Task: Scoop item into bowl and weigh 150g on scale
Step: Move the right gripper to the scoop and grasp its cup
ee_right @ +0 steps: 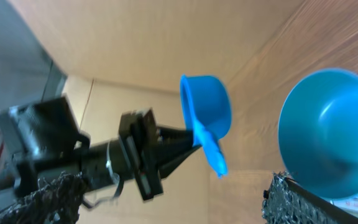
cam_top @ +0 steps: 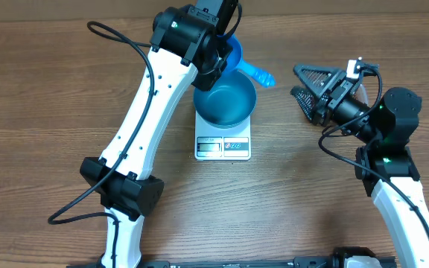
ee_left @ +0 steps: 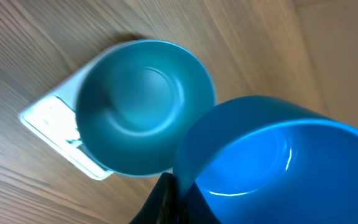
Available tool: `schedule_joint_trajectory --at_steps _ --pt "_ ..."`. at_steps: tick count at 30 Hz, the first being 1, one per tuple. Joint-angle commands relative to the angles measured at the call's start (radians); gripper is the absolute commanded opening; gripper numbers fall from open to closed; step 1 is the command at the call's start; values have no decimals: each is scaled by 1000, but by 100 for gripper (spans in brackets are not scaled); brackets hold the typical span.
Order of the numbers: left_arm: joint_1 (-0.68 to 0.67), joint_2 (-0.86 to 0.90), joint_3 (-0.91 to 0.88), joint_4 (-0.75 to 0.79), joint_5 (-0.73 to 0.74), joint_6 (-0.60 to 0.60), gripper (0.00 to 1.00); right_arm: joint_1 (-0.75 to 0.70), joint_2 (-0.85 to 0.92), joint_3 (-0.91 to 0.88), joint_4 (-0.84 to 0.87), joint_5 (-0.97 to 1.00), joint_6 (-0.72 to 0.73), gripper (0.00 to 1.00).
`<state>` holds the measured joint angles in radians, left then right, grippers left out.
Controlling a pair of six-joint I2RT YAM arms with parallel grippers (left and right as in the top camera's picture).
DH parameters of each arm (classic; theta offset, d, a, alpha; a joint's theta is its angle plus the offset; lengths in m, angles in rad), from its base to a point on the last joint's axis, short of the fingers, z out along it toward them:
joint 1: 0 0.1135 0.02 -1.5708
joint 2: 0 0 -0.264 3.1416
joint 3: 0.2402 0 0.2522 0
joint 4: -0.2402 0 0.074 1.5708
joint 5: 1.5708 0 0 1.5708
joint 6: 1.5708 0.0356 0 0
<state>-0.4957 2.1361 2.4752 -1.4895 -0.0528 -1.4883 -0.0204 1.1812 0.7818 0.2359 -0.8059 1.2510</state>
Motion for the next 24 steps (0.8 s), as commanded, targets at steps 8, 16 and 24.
schedule_joint_trajectory --at_steps 8,16,24 --pt "-4 -5 20 50 184 -203 4 119 3 16 50 301 35 95" --pt "-48 -4 20 58 198 -203 4 130 10 16 50 318 31 95" --pt "-94 -4 20 58 200 -203 4 130 10 16 47 320 31 94"
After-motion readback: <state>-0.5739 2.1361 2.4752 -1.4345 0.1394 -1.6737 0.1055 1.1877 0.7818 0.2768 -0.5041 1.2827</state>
